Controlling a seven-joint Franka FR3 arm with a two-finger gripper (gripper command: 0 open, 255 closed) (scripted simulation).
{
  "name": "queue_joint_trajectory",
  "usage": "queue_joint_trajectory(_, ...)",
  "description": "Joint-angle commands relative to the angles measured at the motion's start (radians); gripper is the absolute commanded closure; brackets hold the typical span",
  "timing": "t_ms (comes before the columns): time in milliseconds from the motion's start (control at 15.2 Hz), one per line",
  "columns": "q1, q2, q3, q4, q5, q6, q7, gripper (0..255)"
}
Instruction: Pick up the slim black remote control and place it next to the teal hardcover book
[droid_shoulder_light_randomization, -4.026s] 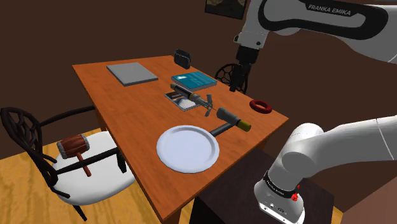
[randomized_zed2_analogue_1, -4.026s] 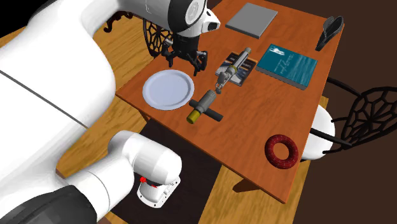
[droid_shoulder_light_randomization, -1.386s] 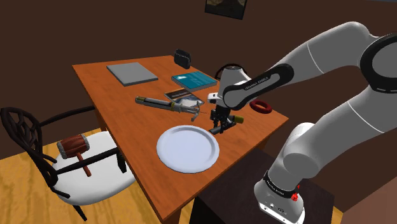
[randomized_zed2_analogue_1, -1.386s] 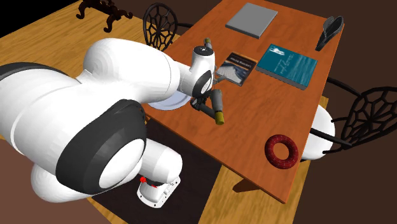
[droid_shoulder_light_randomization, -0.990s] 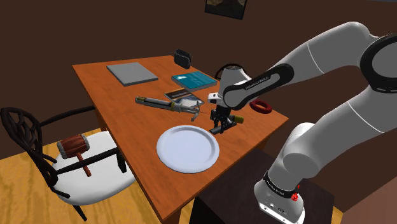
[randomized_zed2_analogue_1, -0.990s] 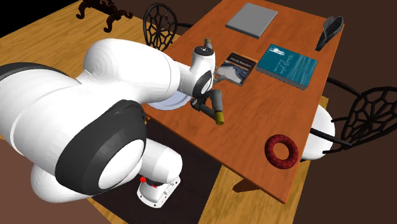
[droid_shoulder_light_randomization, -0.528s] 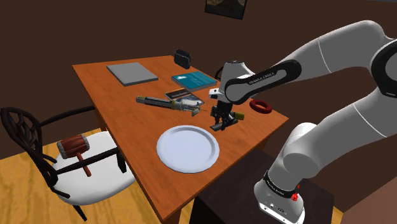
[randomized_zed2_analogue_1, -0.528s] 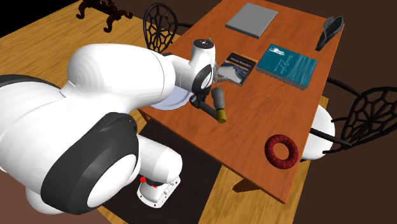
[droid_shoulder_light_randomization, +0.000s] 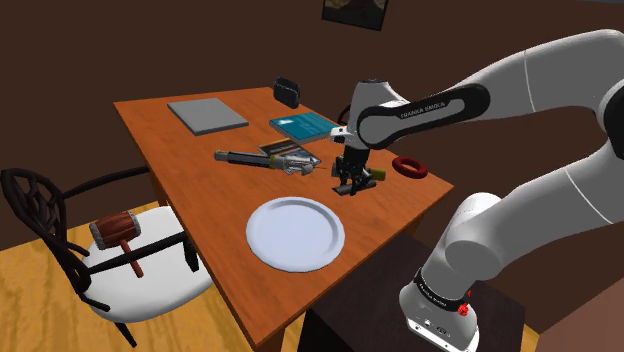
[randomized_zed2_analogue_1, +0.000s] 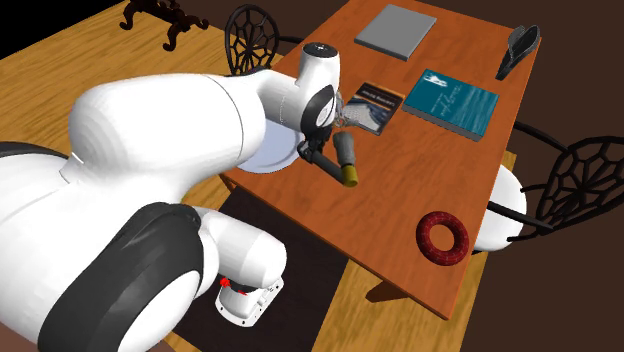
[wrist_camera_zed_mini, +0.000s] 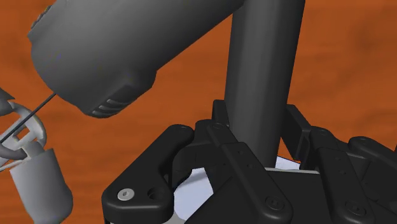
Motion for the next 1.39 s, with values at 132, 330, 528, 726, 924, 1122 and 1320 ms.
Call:
queue_joint_trajectory(132,-0.001,-0.031,0.003,0.038,0.001,-0.068,-0.001,255)
queue_joint_trajectory(330,-0.010,-0.015,-0.013,0.076,-0.006,-0.090,-0.023,255)
queue_joint_trajectory(528,-0.032,0.070,-0.065,0.148,-0.021,-0.074,-0.090,255)
queue_joint_trajectory(726,-0.047,0.159,-0.115,0.229,-0.024,-0.064,-0.157,255)
queue_joint_trajectory(924,-0.059,0.252,-0.162,0.318,-0.013,-0.060,-0.227,255)
queue_joint_trajectory(1122,-0.071,0.348,-0.204,0.416,0.010,-0.063,-0.299,255)
queue_joint_trajectory(1320,-0.086,0.449,-0.240,0.524,0.046,-0.074,-0.373,255)
